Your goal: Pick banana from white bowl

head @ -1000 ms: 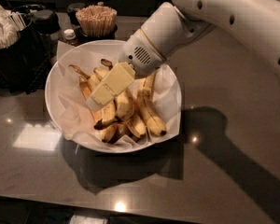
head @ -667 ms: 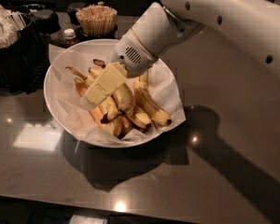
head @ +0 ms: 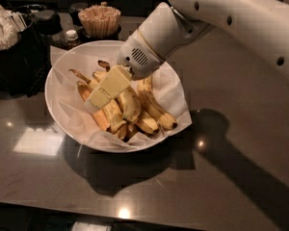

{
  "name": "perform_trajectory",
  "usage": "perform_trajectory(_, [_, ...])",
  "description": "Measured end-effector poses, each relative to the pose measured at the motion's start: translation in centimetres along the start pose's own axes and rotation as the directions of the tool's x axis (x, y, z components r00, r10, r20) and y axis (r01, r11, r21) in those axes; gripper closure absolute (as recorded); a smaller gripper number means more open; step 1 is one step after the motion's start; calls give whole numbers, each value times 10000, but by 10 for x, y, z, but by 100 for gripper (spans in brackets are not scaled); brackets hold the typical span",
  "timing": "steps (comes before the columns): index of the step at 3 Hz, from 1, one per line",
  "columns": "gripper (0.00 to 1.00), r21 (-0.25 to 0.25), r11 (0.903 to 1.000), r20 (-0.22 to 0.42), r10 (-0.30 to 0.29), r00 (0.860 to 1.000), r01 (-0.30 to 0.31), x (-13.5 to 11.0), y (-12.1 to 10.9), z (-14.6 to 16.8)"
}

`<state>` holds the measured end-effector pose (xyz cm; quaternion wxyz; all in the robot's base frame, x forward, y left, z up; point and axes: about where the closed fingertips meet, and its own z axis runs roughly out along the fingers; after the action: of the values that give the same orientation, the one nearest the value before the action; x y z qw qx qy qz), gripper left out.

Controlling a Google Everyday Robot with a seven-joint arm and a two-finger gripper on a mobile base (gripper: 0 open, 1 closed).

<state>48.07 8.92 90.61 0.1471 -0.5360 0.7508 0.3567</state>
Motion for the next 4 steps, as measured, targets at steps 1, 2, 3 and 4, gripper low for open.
perform_trajectory(1, [42, 0, 10000, 0, 0, 10000, 0, 0, 0, 0])
perform_trajectory(2, [65, 0, 10000, 0, -1, 10000, 1, 0, 0, 0])
perform_trajectory(3, [89, -1, 10000, 0, -1, 10000, 1, 0, 0, 0])
perform_trajectory(4, [100, -367, 9991, 347, -215, 9992, 227, -3, 3, -2])
